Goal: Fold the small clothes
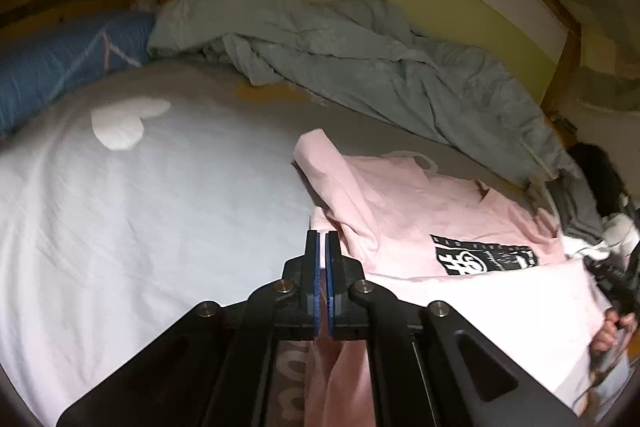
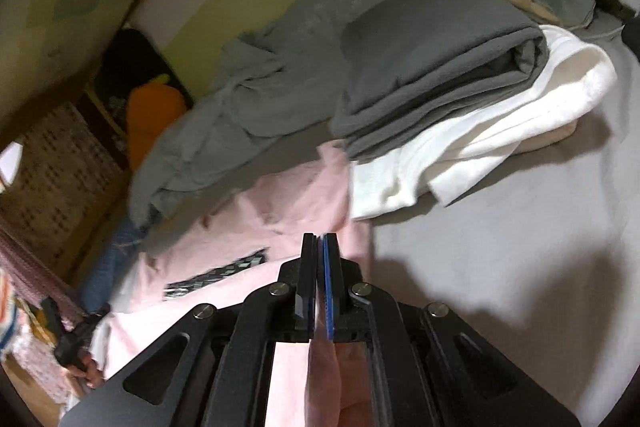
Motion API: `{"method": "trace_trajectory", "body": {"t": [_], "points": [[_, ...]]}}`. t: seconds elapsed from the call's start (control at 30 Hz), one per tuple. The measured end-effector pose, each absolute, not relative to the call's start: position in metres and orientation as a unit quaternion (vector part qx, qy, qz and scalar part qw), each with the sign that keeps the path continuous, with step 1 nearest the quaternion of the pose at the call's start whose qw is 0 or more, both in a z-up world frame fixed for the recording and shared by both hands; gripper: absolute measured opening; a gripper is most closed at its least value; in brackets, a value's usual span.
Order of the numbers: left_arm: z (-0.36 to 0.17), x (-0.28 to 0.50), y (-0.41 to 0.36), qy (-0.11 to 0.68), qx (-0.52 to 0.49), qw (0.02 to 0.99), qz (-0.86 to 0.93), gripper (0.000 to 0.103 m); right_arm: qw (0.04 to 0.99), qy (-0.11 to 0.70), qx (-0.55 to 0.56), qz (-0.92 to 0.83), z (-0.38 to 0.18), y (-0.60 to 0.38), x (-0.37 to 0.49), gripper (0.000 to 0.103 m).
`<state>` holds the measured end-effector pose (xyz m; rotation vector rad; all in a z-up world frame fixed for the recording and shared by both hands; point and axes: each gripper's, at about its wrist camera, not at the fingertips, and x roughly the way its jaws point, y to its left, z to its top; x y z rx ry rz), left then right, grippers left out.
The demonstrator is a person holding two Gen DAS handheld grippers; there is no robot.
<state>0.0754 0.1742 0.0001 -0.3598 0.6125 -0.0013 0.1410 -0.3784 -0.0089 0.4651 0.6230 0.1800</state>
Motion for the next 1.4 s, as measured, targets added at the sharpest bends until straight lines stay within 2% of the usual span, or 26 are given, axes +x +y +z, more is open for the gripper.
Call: {"method": "trace_trajectory", "body": {"t": [0.03, 0.1, 0.13, 0.17, 0.2, 0.37, 0.47, 0.6, 0.67, 0.77, 0.83, 0.87, 0.9, 0.93, 1.07, 1.2, 1.27, 1.4], "points": [[0.001, 0.072, 0.175, 0.298, -0.18, 0.937, -0.002, 0.009, 0.925, 0.302, 0.219, 0.071, -0.008, -0.382, 0.14, 0.015], [0.005, 0.061, 0.178, 0.288, -0.184, 0.94, -0.007, 0.019, 0.933, 0.285, 0.214, 0.048, -0.001, -0.391, 0.131, 0.032], [0.007, 0.056, 0.179, 0.285, -0.186, 0.94, -0.011, 0.028, 0.935, 0.278, 0.217, 0.046, 0.002, -0.396, 0.126, 0.036], [0.01, 0.052, 0.181, 0.285, -0.189, 0.939, -0.017, 0.037, 0.935, 0.271, 0.222, 0.047, 0.007, -0.402, 0.119, 0.047], [0.012, 0.046, 0.182, 0.288, -0.192, 0.938, -0.021, 0.041, 0.934, 0.27, 0.227, 0.053, 0.011, -0.406, 0.11, 0.052], [0.006, 0.018, 0.187, 0.316, -0.228, 0.921, -0.031, 0.047, 0.919, 0.306, 0.202, 0.144, 0.013, -0.39, 0.062, 0.052], [-0.007, 0.002, 0.178, 0.343, -0.236, 0.908, -0.05, 0.047, 0.914, 0.328, 0.178, 0.157, 0.0, -0.378, 0.035, 0.052], [-0.018, -0.009, 0.156, 0.385, -0.211, 0.896, -0.066, 0.047, 0.906, 0.367, 0.145, 0.151, -0.017, -0.36, 0.029, 0.052], [-0.027, -0.014, 0.151, 0.398, -0.235, 0.882, -0.095, 0.052, 0.899, 0.392, 0.135, 0.141, -0.026, -0.357, 0.033, 0.052], [-0.033, -0.02, 0.15, 0.401, -0.25, 0.876, -0.098, 0.053, 0.899, 0.394, 0.15, 0.12, -0.032, -0.367, 0.033, 0.047], [-0.031, -0.02, 0.149, 0.4, -0.248, 0.877, -0.098, 0.05, 0.903, 0.389, 0.152, 0.104, -0.032, -0.374, 0.033, 0.032], [-0.03, -0.021, 0.149, 0.397, -0.243, 0.88, -0.094, 0.031, 0.902, 0.389, 0.156, 0.104, -0.032, -0.377, 0.034, 0.008], [-0.031, -0.023, 0.148, 0.397, -0.232, 0.884, -0.08, 0.016, 0.902, 0.389, 0.154, 0.104, -0.032, -0.376, 0.033, 0.001], [-0.031, -0.025, 0.151, 0.394, -0.227, 0.889, -0.06, 0.006, 0.908, 0.385, 0.138, 0.088, -0.031, -0.374, 0.03, 0.001], [-0.021, -0.032, 0.154, 0.362, -0.229, 0.902, -0.055, 0.006, 0.913, 0.387, 0.112, 0.057, -0.034, -0.366, 0.022, 0.001], [-0.023, -0.03, 0.133, 0.382, -0.144, 0.913, -0.001, 0.011, 0.917, 0.386, 0.102, 0.021, -0.031, -0.369, 0.02, 0.001], [-0.01, -0.038, 0.118, 0.349, -0.112, 0.931, -0.008, 0.013, 0.927, 0.362, 0.1, -0.015, -0.022, -0.373, 0.014, 0.001], [0.018, -0.048, 0.07, 0.265, -0.055, 0.96, -0.069, 0.02, 0.951, 0.291, 0.098, 0.031, 0.004, -0.347, -0.003, 0.004]]}}
